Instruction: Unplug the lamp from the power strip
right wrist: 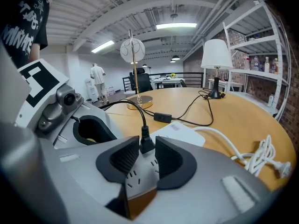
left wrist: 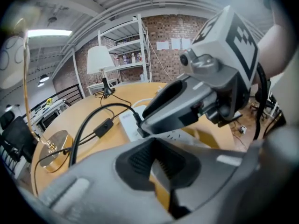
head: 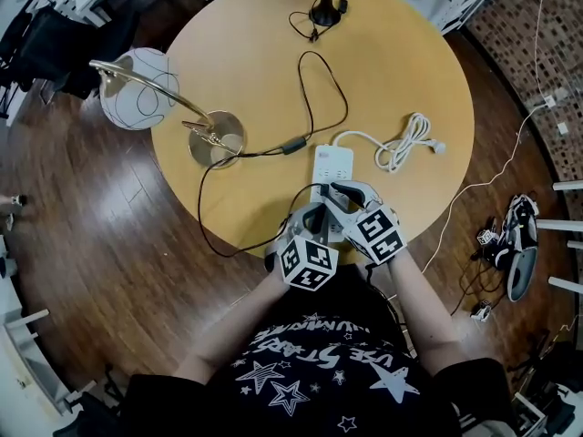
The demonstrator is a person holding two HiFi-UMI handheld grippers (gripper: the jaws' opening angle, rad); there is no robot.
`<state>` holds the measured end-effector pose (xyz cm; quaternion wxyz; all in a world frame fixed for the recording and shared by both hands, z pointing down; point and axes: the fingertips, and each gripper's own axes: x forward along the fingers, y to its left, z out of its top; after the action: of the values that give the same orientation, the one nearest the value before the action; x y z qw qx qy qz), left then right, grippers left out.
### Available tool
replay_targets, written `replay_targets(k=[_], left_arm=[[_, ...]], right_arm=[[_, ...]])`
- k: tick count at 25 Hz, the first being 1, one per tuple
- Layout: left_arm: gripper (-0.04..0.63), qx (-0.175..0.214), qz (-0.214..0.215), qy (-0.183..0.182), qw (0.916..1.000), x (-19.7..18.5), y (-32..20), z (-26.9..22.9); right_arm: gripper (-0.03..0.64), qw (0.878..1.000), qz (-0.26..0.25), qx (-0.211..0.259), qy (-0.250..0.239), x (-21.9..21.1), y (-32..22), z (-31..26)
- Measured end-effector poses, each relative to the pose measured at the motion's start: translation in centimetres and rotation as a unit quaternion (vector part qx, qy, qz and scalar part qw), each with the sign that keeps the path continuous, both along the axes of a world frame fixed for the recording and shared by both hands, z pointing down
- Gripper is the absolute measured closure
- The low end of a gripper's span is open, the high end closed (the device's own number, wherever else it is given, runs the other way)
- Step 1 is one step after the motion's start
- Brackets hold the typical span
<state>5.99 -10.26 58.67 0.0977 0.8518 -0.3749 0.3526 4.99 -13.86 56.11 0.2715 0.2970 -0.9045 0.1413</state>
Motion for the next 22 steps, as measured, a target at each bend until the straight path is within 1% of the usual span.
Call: replay_targets(k=[2,4,7,10,14,16,18,22], left_arm=[[0.595,0.009,0.010,-0.009,0.9999,0.1,0.1,0.0],[0.594,0.015,0.012,-0.008,0.9998,0.2,0.2,0.0],[0.594,0.002,0.000,0.010,0.9999,0.0,0.1,0.0],[0.594,-0.008,-0.003,0.018,0.9998,-0.1,0.1,0.0],[0.593,-0.019,-0.009,0.033,0.9992,-0.2,0.0,0.0],[0.593,-0.017,-0.006,0.032,0.9993,-0.2,0.1,-0.2],[0.594,-0.015,-0.005,0.031,0.9994,-0.2,0.1,-0.2],[0.594,-0.024,-0.018,0.047,0.9985,-0.3,0.0,-0.2]], right_arm=[[0.505,1.000,-0.008,-0.002,0.005,-0.1,-0.1,0.5],[0.502,1.000,-0.017,-0.002,0.010,-0.1,-0.3,1.3],[0.502,1.000,-0.030,-0.002,0.005,-0.7,-0.5,1.2],[0.502,0.999,-0.049,0.002,0.004,-1.3,-0.6,0.8],[0.523,0.995,-0.098,0.017,0.010,-2.2,-0.4,0.7],[0.524,0.993,-0.116,0.011,0.008,-2.3,-0.4,0.7],[0.525,0.993,-0.115,0.006,0.000,-2.4,-0.3,0.6],[0.532,0.996,-0.088,0.029,-0.003,-2.2,-0.4,0.4]])
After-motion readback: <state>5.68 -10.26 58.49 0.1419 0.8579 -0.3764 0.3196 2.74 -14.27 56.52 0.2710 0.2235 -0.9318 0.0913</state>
